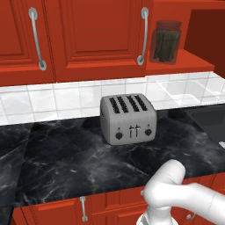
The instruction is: Pick the candle and jar from the dining table and place them in the open cabinet. Close the cabinet after placing the objects.
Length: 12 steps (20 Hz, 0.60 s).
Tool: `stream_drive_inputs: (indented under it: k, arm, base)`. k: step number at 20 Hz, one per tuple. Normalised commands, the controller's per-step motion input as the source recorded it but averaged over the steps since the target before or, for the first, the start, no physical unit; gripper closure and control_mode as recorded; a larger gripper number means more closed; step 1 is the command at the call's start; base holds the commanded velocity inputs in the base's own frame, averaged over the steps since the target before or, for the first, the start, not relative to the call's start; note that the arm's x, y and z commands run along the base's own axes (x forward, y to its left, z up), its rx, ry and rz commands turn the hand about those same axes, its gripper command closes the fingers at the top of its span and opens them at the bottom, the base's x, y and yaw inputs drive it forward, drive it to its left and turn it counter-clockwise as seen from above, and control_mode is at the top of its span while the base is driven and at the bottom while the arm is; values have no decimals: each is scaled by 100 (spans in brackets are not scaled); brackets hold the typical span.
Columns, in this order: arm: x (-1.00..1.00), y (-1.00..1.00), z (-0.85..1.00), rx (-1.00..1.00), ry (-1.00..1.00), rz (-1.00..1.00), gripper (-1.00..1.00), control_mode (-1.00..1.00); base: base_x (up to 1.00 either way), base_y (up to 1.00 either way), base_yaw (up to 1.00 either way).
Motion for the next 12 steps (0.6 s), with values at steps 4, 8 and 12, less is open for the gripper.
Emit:
stream_drive_inputs:
  k: [4, 8, 12]
  arm:
    - [-1, 48, 33, -1, -11, 0, -100, -100]
    - [0, 50, 36, -1, -8, 0, -100, -100]
    - [-7, 52, 31, -3, -9, 0, -100, -100]
  base:
    - [0, 0, 0]
    - [0, 0, 0]
    - [0, 0, 0]
